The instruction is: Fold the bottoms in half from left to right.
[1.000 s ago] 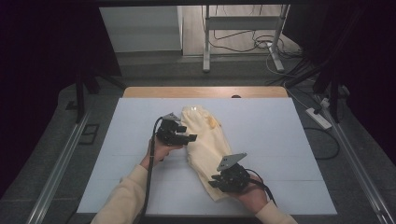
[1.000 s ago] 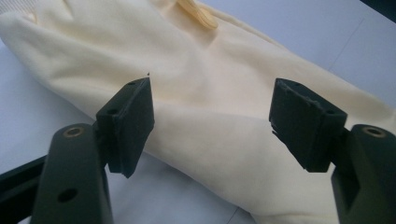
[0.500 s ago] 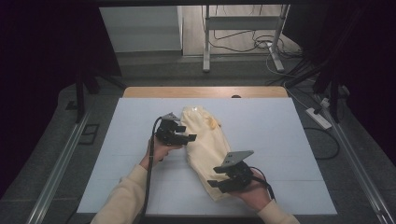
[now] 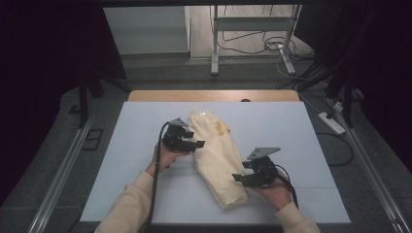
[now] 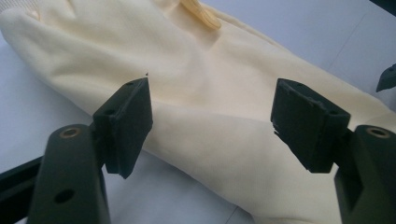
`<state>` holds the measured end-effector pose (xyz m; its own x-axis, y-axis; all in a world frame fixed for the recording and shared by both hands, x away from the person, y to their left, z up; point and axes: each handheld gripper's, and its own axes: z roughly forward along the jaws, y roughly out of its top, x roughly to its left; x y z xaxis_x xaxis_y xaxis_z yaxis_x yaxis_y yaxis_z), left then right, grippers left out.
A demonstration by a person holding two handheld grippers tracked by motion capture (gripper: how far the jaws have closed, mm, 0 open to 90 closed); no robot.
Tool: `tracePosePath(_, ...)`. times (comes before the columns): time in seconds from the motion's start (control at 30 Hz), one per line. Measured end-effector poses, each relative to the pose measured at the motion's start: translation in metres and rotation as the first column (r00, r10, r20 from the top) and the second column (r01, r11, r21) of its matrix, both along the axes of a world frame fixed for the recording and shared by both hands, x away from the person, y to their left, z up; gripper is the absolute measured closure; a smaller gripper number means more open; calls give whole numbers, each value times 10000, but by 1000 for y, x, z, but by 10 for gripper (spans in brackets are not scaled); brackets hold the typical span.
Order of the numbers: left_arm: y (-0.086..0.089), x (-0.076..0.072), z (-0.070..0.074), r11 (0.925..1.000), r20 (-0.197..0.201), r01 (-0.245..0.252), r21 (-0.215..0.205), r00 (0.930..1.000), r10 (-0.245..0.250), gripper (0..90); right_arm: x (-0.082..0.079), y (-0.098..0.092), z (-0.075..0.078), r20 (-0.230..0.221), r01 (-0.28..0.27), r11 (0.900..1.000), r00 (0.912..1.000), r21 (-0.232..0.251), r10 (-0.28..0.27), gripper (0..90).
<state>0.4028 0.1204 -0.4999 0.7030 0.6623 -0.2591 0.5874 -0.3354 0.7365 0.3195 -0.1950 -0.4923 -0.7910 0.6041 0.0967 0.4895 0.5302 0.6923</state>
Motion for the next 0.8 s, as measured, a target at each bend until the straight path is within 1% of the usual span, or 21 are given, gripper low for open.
tracePosePath(0.3,0,0,0,10000,59,-9,82,10000,8,286,1,0,-2,-94,79,9998,9999,-176,-81,341)
tracePosePath(0.53,0,0,0,10000,23,1,100,10000,-1,285,4,1,-6,-120,165,9990,9998,-417,-170,330)
tracePosePath(0.6,-1,-1,0,9999,5,-7,116,10000,7,285,6,2,-8,-106,185,9983,9998,-547,-191,326)
tracePosePath(0.7,-1,-1,0,10000,28,-16,84,10000,16,284,10,2,-13,-239,266,9974,9993,-669,-282,320)
tracePosePath(0.8,-1,-1,1,10000,50,-7,76,10000,6,284,11,4,-17,-353,250,9954,9990,-927,-283,318)
